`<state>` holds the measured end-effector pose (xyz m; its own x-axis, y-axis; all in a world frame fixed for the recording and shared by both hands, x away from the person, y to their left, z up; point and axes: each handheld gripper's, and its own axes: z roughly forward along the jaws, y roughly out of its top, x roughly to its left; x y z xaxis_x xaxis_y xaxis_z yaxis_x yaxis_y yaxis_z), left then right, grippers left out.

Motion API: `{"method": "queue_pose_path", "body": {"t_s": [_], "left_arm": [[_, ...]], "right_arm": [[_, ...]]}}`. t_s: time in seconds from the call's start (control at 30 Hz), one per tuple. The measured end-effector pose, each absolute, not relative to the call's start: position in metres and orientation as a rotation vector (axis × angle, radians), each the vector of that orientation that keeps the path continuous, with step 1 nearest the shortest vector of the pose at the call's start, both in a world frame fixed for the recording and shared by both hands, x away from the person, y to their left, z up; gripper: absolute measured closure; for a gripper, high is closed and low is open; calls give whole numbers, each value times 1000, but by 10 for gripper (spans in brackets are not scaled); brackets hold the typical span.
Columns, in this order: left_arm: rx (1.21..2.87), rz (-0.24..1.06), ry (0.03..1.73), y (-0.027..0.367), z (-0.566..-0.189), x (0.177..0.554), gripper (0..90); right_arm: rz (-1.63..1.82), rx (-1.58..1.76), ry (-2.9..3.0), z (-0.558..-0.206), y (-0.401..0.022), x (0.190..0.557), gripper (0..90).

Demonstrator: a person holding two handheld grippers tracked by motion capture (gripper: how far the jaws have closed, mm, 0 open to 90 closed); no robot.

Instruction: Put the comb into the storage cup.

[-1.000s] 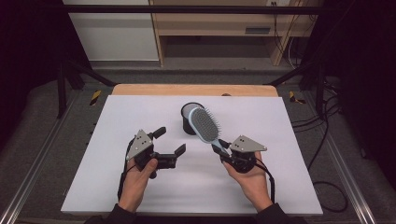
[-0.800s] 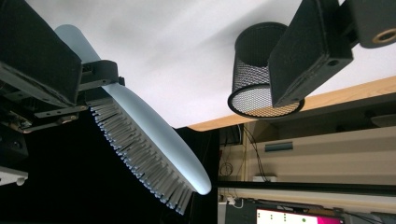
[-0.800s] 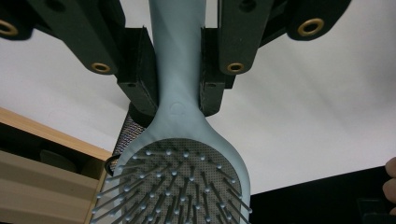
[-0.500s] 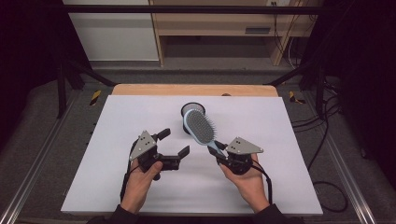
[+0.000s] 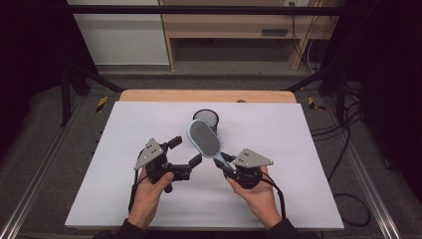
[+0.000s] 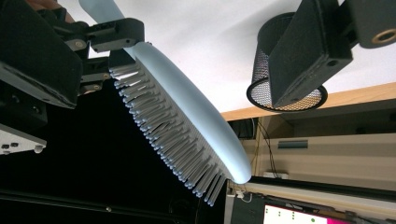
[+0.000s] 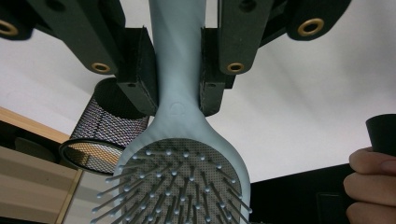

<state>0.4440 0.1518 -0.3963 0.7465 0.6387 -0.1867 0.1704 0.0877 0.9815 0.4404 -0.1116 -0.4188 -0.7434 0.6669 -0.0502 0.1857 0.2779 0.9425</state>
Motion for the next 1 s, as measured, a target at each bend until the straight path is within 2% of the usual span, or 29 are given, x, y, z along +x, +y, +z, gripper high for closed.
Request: {"method": "queue_pose_path", "body": {"t_s": [0.53, 1.0], "left_arm": [[1463, 371, 728, 152, -397, 445, 54], [1435, 328, 795, 154, -399, 448, 201]], "right_arm": [[1469, 705, 2132, -421, -95, 434, 697], [1466, 665, 2143, -425, -78, 429, 697]]}}
